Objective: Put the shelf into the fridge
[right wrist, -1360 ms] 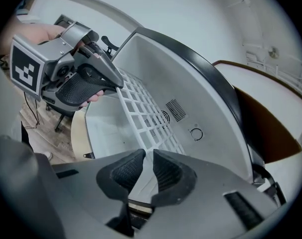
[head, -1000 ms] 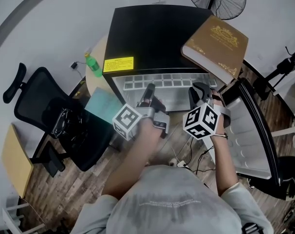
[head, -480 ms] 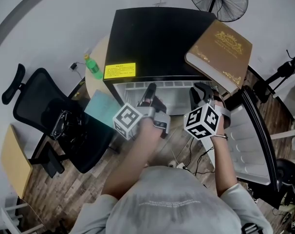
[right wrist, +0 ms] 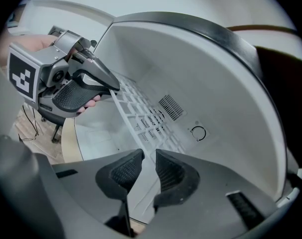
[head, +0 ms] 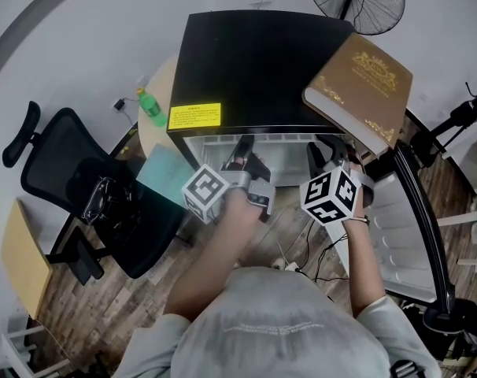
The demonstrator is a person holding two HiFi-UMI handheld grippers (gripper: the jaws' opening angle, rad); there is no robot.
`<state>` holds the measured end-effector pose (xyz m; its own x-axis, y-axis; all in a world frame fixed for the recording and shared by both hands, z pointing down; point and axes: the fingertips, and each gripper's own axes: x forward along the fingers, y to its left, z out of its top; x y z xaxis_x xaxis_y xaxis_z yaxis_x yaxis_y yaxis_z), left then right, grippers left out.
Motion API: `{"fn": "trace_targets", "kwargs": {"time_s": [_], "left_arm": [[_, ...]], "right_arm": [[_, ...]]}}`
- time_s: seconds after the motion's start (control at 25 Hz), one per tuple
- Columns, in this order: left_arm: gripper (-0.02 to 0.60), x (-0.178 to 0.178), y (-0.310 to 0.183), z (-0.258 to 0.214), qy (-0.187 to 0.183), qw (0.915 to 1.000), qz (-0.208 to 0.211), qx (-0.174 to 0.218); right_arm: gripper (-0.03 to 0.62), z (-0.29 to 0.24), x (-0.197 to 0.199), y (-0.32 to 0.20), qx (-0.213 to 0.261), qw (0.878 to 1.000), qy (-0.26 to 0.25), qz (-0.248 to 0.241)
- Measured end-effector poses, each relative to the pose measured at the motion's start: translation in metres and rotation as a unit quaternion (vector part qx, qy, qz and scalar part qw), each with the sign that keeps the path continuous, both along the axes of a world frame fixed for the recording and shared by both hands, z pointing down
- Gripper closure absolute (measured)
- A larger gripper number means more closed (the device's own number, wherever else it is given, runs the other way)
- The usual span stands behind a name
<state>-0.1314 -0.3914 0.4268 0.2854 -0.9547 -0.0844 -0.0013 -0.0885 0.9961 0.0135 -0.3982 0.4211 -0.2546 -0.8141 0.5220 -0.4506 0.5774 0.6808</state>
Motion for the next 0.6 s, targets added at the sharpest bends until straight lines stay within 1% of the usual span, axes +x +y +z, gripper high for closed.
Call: {"fn": "trace_targets", "kwargs": {"time_s": [0.08,0.2,0.28,0.4,0.48,0.6], "left_arm": [[0.541,-0.001,-0.002,0.000,0.003,1.0000,0.001,0.001],[0.541,-0.001,-0.002,0.000,-0.002,1.0000,-0.002,0.005],[0.541,-0.001,-0.003,0.001,0.008,1.0000,-0.001,0.006],[0.541,-0.001,-0.001,0.000,0.019,0.9998,0.007,0.003],[0.541,0.001,0.005,-0.001,0.010,0.9998,0.017,0.003],[0.541,0.005,0.017,-0.003,-0.001,0.9994,0.034,0.011]], "right_arm": [[0.507,0.001,0.000,0.000,0.003,1.000,-0.005,0.001],[0.507,0.002,0.000,-0.001,0.007,1.000,-0.008,0.005],[0.505,0.003,-0.001,-0.002,0.010,1.000,-0.012,0.006],[0.503,0.004,0.000,-0.001,0.015,1.000,-0.003,0.007],[0.503,0.001,0.003,0.002,0.019,1.000,0.000,0.012],[0.505,-0.007,0.008,0.011,0.036,0.999,-0.006,0.018]]}}
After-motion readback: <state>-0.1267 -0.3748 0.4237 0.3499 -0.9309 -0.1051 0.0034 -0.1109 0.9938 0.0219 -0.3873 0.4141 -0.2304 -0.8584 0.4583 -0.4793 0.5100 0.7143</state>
